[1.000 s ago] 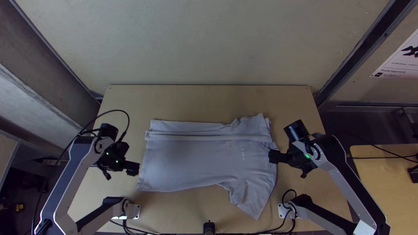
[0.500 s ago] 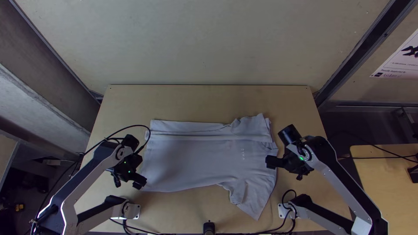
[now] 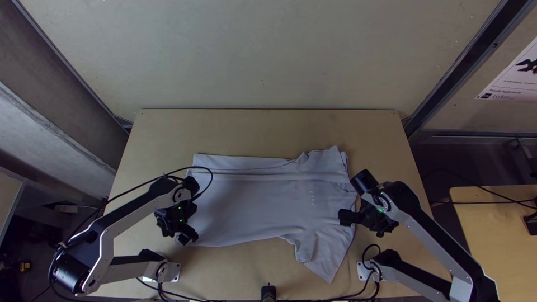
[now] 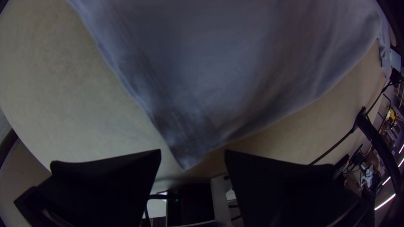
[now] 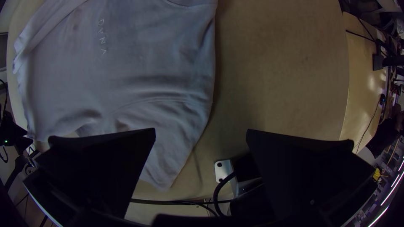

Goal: Fold the t-shirt

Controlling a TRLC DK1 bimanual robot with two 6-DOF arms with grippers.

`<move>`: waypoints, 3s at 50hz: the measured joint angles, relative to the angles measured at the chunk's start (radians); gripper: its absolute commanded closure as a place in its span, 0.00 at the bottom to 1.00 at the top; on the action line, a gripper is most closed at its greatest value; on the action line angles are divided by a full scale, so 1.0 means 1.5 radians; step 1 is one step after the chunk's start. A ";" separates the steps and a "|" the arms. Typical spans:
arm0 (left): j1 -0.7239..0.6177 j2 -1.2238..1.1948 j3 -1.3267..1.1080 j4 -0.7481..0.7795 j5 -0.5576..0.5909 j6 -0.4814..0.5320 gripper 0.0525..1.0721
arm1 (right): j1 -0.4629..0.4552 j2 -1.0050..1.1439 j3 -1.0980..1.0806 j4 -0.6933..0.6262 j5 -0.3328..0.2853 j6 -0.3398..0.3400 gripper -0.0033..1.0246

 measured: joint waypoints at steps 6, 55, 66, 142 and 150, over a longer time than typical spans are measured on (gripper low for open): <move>-0.019 0.030 0.000 0.010 0.001 -0.003 0.97 | 0.004 0.000 -0.019 0.003 -0.014 0.000 0.04; 0.034 0.018 0.048 0.006 0.016 -0.004 0.97 | 0.086 0.243 -0.105 0.041 -0.177 -0.031 0.10; 0.036 0.018 0.048 0.006 0.016 -0.004 0.97 | 0.113 0.325 -0.096 0.053 -0.187 -0.033 0.19; 0.146 -0.039 0.200 -0.030 0.021 0.007 0.97 | -0.032 0.177 0.087 0.001 -0.068 -0.105 0.97; 0.146 -0.036 0.205 0.016 0.021 0.000 0.97 | -0.069 0.203 0.137 0.001 -0.047 -0.122 0.97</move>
